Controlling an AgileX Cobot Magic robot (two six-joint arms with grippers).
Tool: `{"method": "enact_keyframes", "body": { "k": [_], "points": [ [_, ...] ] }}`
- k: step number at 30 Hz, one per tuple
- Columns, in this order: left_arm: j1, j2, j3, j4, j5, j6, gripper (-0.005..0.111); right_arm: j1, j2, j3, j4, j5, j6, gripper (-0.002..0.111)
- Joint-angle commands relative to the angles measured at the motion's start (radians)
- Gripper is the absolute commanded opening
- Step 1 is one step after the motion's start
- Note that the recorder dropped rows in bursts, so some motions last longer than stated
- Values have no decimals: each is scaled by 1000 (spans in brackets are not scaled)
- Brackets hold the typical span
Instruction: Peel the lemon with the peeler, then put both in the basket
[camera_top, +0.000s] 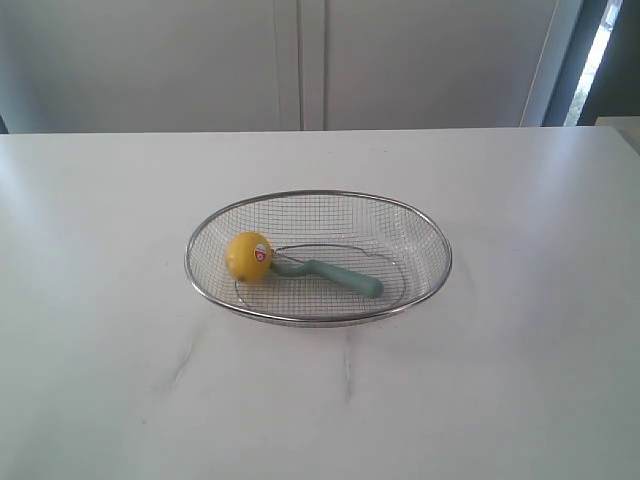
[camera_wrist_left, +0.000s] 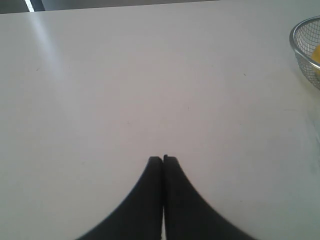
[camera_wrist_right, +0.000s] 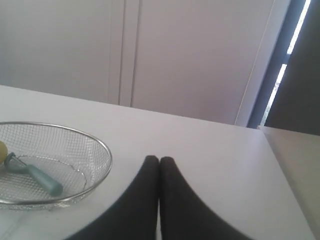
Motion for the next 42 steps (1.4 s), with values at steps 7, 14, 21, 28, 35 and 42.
{"method": "enact_keyframes", "body": {
  "k": [7,14,21,28,35,42],
  "points": [
    [3,-5,4,-10,3,1,1,-6,-106,220,5,-10,-2,0],
    [3,-5,4,-10,3,1,1,-6,-106,316,10,-64,-2,0],
    [3,-5,4,-10,3,1,1,-6,-106,389,10,-164,-2,0],
    [3,-5,4,-10,3,1,1,-6,-106,389,4,-164,-2,0],
    [3,-5,4,-10,3,1,1,-21,-106,389,-60,-161,-2,0],
    [3,-5,4,-10,3,1,1,-63,-106,389,-115,-161,-2,0]
  ]
}}
